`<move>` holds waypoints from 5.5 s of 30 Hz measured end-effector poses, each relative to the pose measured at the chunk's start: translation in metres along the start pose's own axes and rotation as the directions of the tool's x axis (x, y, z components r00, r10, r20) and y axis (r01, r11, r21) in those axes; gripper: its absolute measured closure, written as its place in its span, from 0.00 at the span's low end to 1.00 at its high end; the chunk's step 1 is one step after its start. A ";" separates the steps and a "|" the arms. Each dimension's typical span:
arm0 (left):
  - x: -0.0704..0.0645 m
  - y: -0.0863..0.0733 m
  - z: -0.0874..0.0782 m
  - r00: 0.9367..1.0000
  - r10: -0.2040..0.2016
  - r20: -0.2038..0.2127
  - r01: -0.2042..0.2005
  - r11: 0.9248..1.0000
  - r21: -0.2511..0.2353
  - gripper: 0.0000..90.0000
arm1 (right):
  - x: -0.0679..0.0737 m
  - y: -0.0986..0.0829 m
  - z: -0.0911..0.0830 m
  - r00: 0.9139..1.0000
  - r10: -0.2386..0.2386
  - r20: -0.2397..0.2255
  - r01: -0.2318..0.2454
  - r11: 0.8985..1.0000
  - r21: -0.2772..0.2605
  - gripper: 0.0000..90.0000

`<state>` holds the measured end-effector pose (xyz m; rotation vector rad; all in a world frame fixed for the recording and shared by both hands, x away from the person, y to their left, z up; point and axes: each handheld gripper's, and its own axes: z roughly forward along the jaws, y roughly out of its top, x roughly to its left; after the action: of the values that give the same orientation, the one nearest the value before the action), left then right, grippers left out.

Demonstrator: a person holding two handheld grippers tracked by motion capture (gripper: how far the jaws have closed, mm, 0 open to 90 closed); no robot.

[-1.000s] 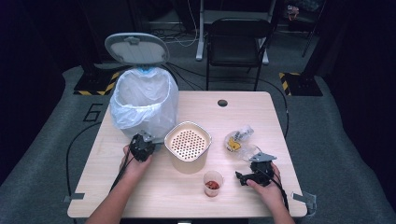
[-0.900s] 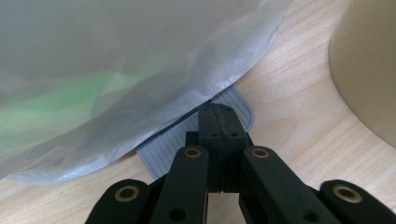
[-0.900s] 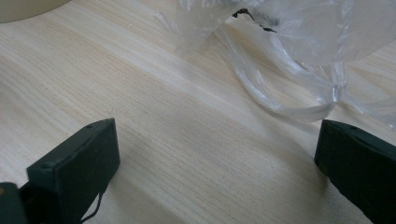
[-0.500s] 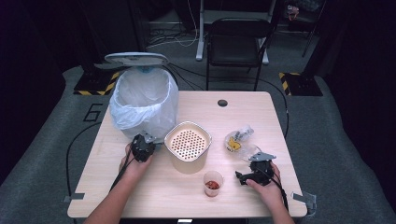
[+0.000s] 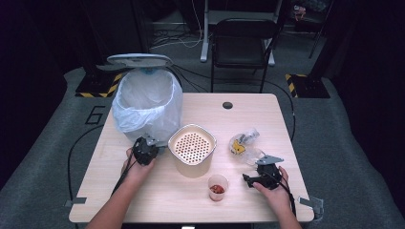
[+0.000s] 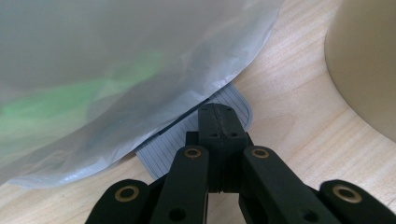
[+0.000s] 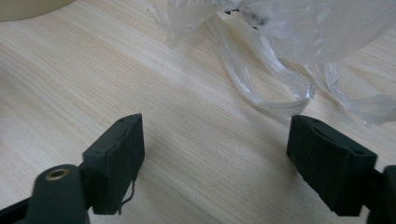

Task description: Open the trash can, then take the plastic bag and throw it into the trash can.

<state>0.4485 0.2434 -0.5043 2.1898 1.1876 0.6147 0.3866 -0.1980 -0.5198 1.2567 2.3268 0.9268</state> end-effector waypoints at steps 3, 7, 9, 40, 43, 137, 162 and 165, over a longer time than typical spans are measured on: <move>0.002 0.000 0.000 1.000 -0.009 0.013 0.009 1.000 0.000 1.00 | 0.001 0.001 -0.002 1.000 0.005 0.008 -0.006 1.000 0.017 0.23; 0.001 0.002 0.000 1.000 -0.012 0.006 0.012 1.000 0.016 1.00 | 0.001 0.002 -0.010 1.000 0.002 0.002 -0.002 0.999 0.034 0.21; -0.001 0.004 0.001 1.000 -0.022 -0.002 0.022 0.999 0.024 1.00 | 0.002 0.003 -0.015 1.000 0.000 0.012 0.000 1.000 0.018 0.20; -0.001 0.006 0.001 1.000 -0.009 -0.001 0.009 0.999 0.041 1.00 | -0.008 0.067 -0.054 0.990 -0.138 -0.016 0.137 0.990 -0.032 0.00; -0.001 0.006 0.001 1.000 -0.016 0.007 0.016 0.999 0.038 1.00 | -0.009 0.075 -0.047 0.988 -0.154 -0.032 0.153 0.988 -0.026 0.00; -0.001 0.004 0.000 1.000 -0.014 0.002 0.014 0.999 0.032 1.00 | -0.025 0.122 0.019 0.978 -0.132 -0.159 0.144 0.987 0.065 0.80; 0.000 0.004 0.000 1.000 0.002 0.001 -0.002 1.000 0.030 1.00 | -0.024 0.153 -0.027 0.973 -0.148 -0.179 0.152 0.988 0.008 0.79; -0.001 0.004 0.000 1.000 -0.015 0.001 0.015 0.999 0.032 1.00 | -0.022 0.158 -0.032 0.971 -0.158 -0.180 0.161 0.987 0.002 0.79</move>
<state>0.4502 0.2405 -0.5017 2.2061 1.2198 0.5912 0.4780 -0.1660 -0.3892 1.0100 2.5355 1.0046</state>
